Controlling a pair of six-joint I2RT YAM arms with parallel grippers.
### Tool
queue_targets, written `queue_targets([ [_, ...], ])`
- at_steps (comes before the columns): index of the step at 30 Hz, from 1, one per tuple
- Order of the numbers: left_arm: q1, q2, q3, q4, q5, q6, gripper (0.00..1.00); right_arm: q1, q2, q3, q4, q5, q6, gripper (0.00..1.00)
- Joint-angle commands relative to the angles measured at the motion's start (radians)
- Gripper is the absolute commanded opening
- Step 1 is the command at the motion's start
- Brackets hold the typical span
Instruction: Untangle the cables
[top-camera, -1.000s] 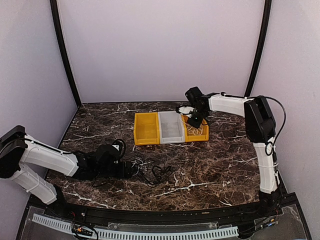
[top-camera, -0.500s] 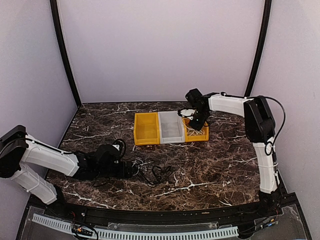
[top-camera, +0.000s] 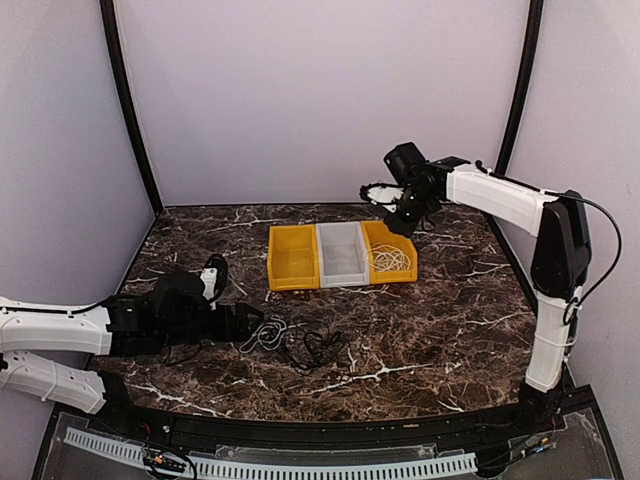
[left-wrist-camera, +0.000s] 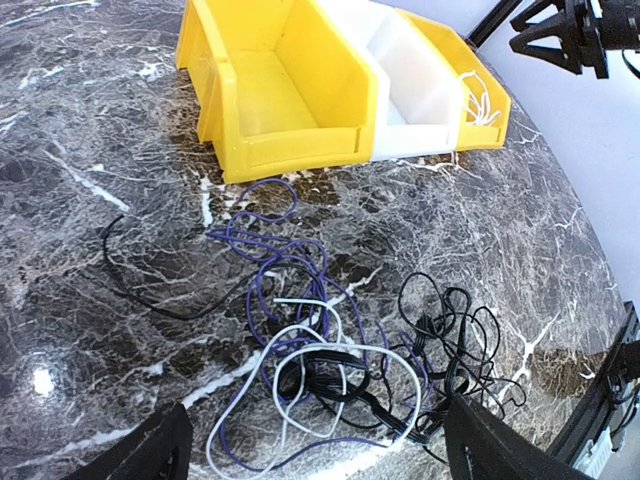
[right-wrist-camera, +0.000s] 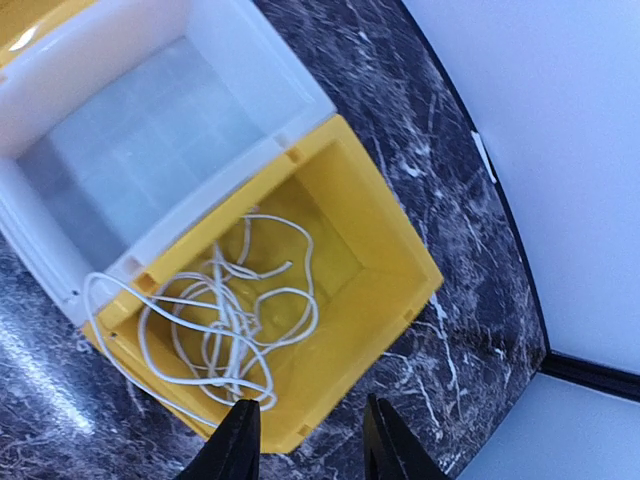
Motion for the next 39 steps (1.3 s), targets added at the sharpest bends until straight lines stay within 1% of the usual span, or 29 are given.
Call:
queue_targets([
  [1,-0.004,-0.058,0.023,-0.159,-0.078,0.007,0.91,0.113,-0.03,-0.044,0.054,-0.157,-0.034,0.36],
  [5,0.005,-0.06,0.021,-0.199,-0.099,-0.03,0.91,0.221,-0.015,-0.035,0.084,-0.278,-0.085,0.33],
  [9,0.018,-0.03,0.01,-0.217,-0.101,-0.09,0.91,0.302,-0.001,-0.04,0.088,-0.462,-0.161,0.32],
  [11,0.019,-0.022,0.001,-0.212,-0.1,-0.116,0.91,0.338,0.01,-0.063,0.108,-0.508,-0.202,0.33],
  [14,0.019,-0.027,-0.025,-0.192,-0.099,-0.16,0.91,0.398,0.054,-0.064,0.112,-0.507,-0.27,0.35],
  [16,0.02,-0.048,-0.04,-0.187,-0.105,-0.188,0.91,0.429,0.079,-0.075,0.142,-0.464,-0.3,0.37],
  [21,0.029,-0.118,-0.081,-0.194,-0.118,-0.238,0.91,0.486,0.108,-0.089,0.205,-0.411,-0.365,0.44],
  [26,0.049,-0.172,-0.107,-0.22,-0.128,-0.259,0.91,0.525,0.149,-0.067,0.228,-0.369,-0.397,0.47],
  [30,0.058,-0.216,-0.122,-0.237,-0.142,-0.277,0.91,0.544,0.175,-0.062,0.264,-0.342,-0.408,0.48],
  [33,0.06,-0.245,-0.131,-0.246,-0.146,-0.285,0.91,0.55,0.194,-0.046,0.274,-0.349,-0.408,0.47],
  [35,0.061,-0.263,-0.137,-0.255,-0.15,-0.29,0.9,0.554,0.202,-0.043,0.282,-0.352,-0.409,0.45],
  [38,0.062,-0.287,-0.145,-0.265,-0.153,-0.296,0.9,0.559,0.204,-0.032,0.293,-0.364,-0.401,0.36],
  [39,0.062,-0.291,-0.148,-0.265,-0.153,-0.296,0.9,0.559,0.204,-0.027,0.292,-0.373,-0.395,0.29],
])
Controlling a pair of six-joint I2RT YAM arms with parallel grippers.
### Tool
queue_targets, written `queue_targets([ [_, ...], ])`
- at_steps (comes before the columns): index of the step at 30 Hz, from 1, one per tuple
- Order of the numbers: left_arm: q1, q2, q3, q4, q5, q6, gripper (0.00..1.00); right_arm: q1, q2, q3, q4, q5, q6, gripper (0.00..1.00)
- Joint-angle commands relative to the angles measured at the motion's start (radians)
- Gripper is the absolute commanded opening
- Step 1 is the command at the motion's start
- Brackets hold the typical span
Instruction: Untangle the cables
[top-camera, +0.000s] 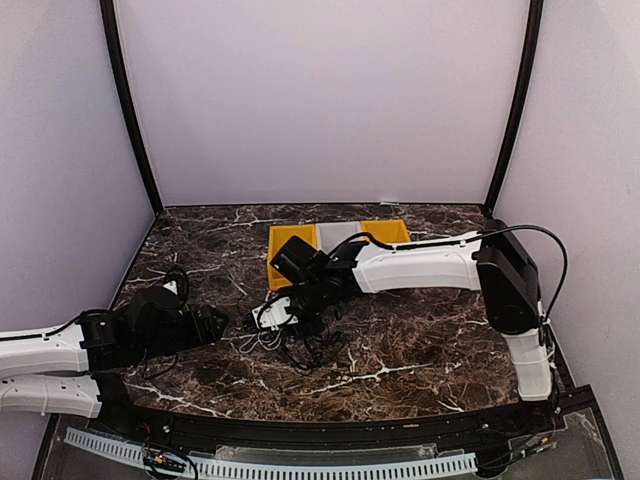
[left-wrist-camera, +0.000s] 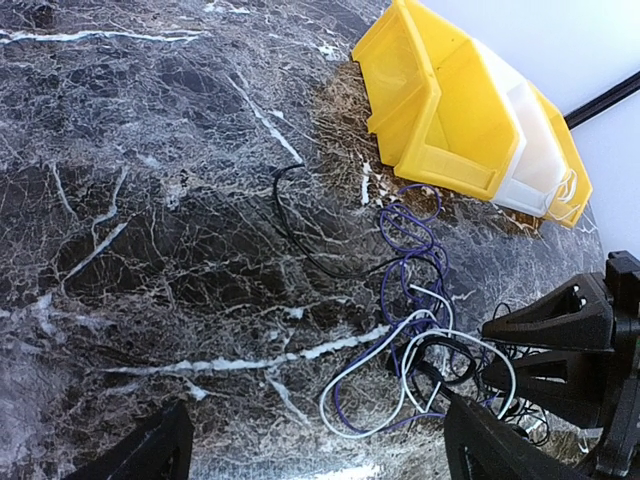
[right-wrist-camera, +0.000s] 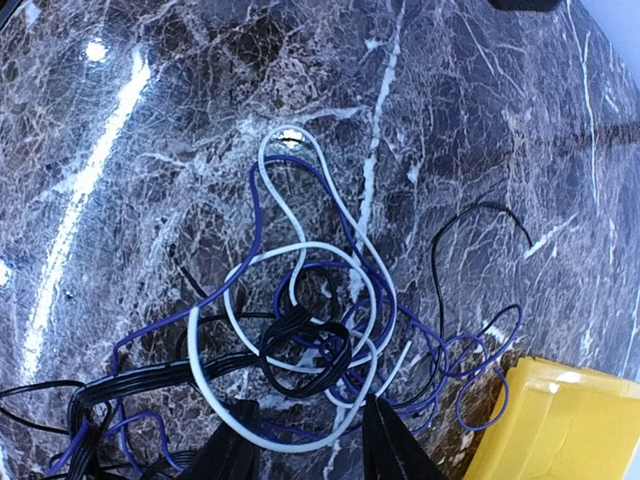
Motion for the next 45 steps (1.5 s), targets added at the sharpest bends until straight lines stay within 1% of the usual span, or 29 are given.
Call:
queue_targets([
  [1,0.006,-0.033,-0.027,-0.034,-0.019,-0.016,0.9,0.015,0.006,0.053,0.046,-0.027,0.016,0.21],
  [2,0.007,-0.036,-0.03,-0.032,-0.018,-0.015,0.9,0.015,0.003,0.059,0.047,-0.038,0.023,0.1],
  [3,0.008,-0.036,-0.031,-0.027,-0.017,-0.012,0.9,0.015,0.0,0.064,0.052,-0.044,0.035,0.02],
  [4,0.007,-0.032,-0.033,-0.025,-0.016,-0.01,0.9,0.015,-0.003,0.071,0.057,-0.044,0.047,0.0],
  [9,0.007,-0.003,-0.016,-0.013,-0.009,0.018,0.9,0.015,-0.024,0.079,0.064,-0.044,0.067,0.0],
  [12,0.006,0.012,0.002,-0.022,-0.009,0.027,0.89,0.015,-0.034,0.05,0.063,-0.009,0.046,0.0],
  [15,0.007,0.003,0.008,-0.036,-0.017,0.021,0.89,0.014,-0.061,0.018,0.048,0.028,0.02,0.25],
  [17,0.006,-0.012,0.002,-0.039,-0.024,0.016,0.89,0.016,-0.102,-0.02,0.032,0.02,-0.024,0.38],
  [20,0.007,-0.036,-0.009,-0.038,-0.035,0.01,0.89,0.022,-0.136,-0.048,0.003,0.04,-0.07,0.51],
  [22,0.006,-0.041,-0.014,-0.032,-0.039,0.012,0.89,0.028,-0.138,-0.055,-0.008,0.073,-0.097,0.56],
  [26,0.006,-0.029,-0.016,-0.021,-0.035,0.018,0.89,0.047,-0.122,-0.061,0.019,0.153,-0.142,0.57],
  [30,0.007,-0.02,-0.016,-0.011,-0.03,0.02,0.89,0.069,-0.095,-0.041,0.027,0.166,-0.164,0.56],
  [35,0.008,-0.042,-0.016,-0.027,-0.038,0.019,0.89,0.1,-0.066,-0.06,0.066,0.24,-0.218,0.52],
  [41,0.006,-0.08,-0.029,-0.039,-0.049,0.014,0.89,0.109,-0.035,-0.053,0.07,0.265,-0.251,0.46],
  [45,0.007,-0.089,-0.033,-0.043,-0.05,0.013,0.89,0.114,-0.025,-0.048,0.053,0.272,-0.268,0.44],
])
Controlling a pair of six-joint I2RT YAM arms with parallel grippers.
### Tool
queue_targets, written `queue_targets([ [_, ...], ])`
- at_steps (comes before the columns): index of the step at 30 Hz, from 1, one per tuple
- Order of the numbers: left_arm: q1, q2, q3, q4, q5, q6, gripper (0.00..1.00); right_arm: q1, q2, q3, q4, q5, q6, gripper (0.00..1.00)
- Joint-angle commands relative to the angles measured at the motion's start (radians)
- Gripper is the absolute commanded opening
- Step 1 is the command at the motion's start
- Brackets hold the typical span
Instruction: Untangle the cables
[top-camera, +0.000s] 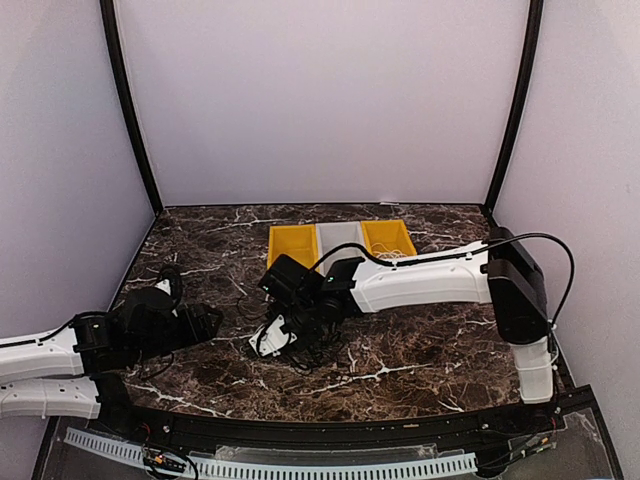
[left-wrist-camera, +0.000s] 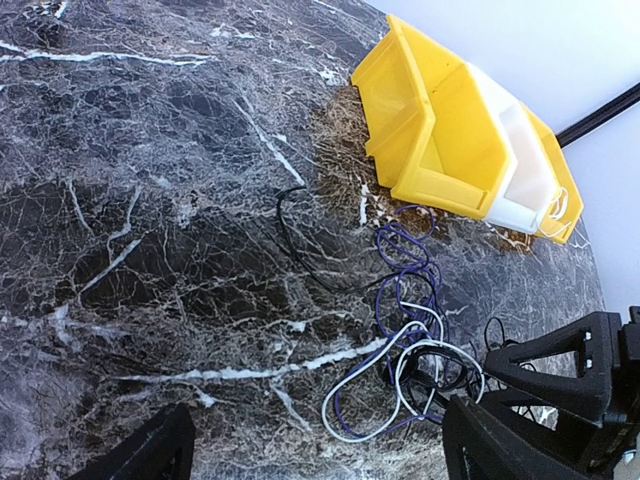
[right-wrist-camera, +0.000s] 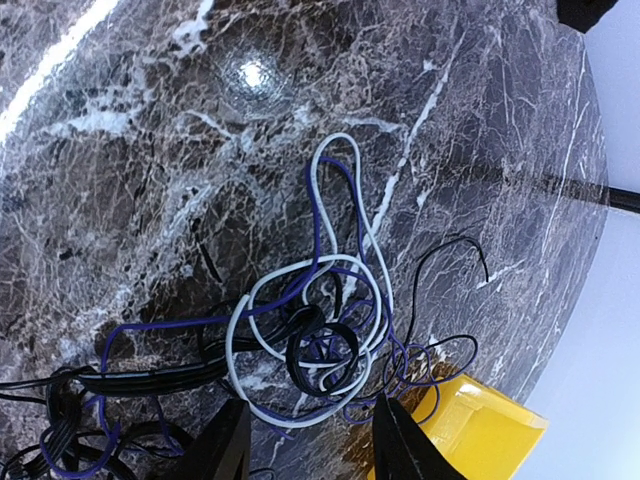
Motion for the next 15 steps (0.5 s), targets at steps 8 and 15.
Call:
queue_targets([
  [8,0.005,-0.009,-0.033,0.0,-0.016,0.003,0.89,0.021,0.019,0.021,-0.107,-0.018,-0.068,0.41],
  [15,0.004,0.002,-0.047,0.026,-0.002,-0.006,0.89,0.024,0.038,0.011,-0.026,0.04,-0.037,0.24],
])
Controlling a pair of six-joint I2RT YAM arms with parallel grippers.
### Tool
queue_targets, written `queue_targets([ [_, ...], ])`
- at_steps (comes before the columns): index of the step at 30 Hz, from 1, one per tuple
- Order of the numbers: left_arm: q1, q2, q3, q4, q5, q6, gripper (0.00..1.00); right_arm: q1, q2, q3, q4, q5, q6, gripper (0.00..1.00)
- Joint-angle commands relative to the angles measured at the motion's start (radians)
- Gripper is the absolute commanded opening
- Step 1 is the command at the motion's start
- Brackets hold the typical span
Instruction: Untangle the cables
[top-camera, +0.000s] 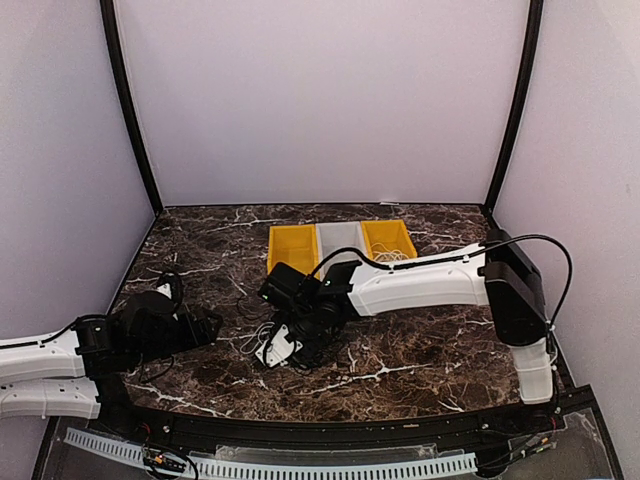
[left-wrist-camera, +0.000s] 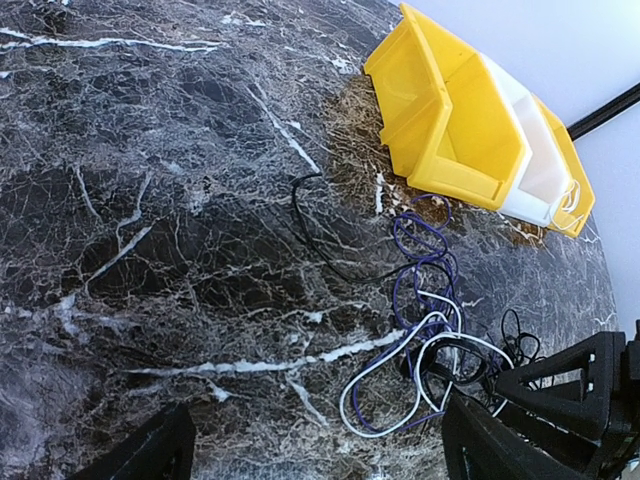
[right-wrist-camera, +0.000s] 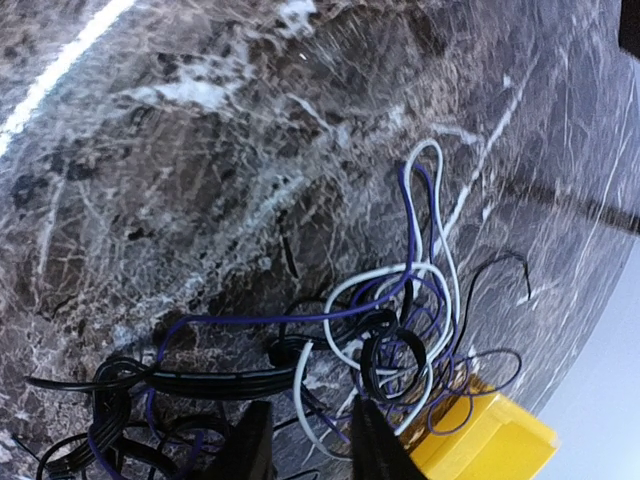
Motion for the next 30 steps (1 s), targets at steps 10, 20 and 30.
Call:
queue_targets([
  [10,0.004,-0.014,-0.028,0.012,0.006,-0.009,0.89,0.009,0.018,0.009,0.188,0.083,0.039,0.0],
  [20,-0.005,0.081,-0.024,0.313,0.113,0.251,0.87,-0.074,-0.038,0.312,-0.054,-0.199,0.301,0.0],
  [30,-0.056,0.181,-0.018,0.832,0.231,0.609,0.92,-0.217,-0.077,0.483,-0.081,-0.52,0.693,0.0],
])
